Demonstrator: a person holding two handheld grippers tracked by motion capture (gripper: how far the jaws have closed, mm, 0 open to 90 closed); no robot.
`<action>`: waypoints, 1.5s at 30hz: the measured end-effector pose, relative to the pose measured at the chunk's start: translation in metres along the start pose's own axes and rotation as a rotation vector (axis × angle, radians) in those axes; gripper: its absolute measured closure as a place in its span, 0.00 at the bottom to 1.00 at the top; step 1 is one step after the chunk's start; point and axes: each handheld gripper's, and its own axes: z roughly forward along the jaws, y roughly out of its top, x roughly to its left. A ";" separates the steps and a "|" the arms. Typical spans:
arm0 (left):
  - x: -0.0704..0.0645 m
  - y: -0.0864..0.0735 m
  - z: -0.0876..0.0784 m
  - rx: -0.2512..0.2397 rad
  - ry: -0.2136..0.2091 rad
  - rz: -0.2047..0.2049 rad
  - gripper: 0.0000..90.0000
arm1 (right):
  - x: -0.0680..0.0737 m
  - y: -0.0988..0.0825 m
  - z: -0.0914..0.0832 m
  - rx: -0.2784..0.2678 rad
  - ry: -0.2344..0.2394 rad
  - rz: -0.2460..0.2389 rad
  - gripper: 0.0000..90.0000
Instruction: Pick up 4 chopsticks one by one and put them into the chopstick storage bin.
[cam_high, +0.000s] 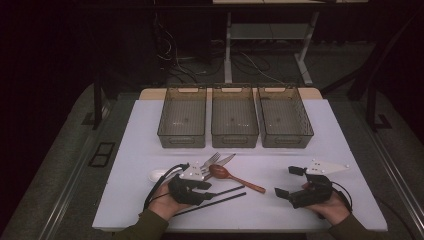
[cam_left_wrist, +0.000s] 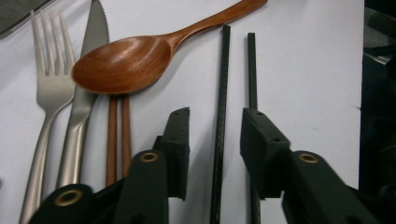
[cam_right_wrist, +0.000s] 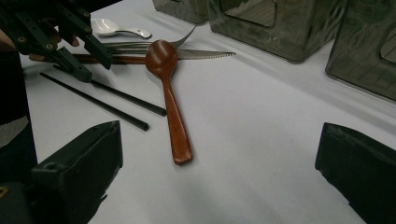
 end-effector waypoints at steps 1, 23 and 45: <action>0.001 -0.001 0.000 0.000 -0.001 -0.002 0.73 | 0.000 0.000 0.000 0.000 0.000 0.000 0.01; 0.004 -0.006 0.010 0.041 -0.045 0.016 0.91 | 0.000 0.000 0.001 0.000 0.000 -0.001 0.01; 0.001 -0.003 0.008 0.050 -0.038 0.047 0.95 | 0.000 -0.006 0.003 0.031 -0.020 -0.039 0.01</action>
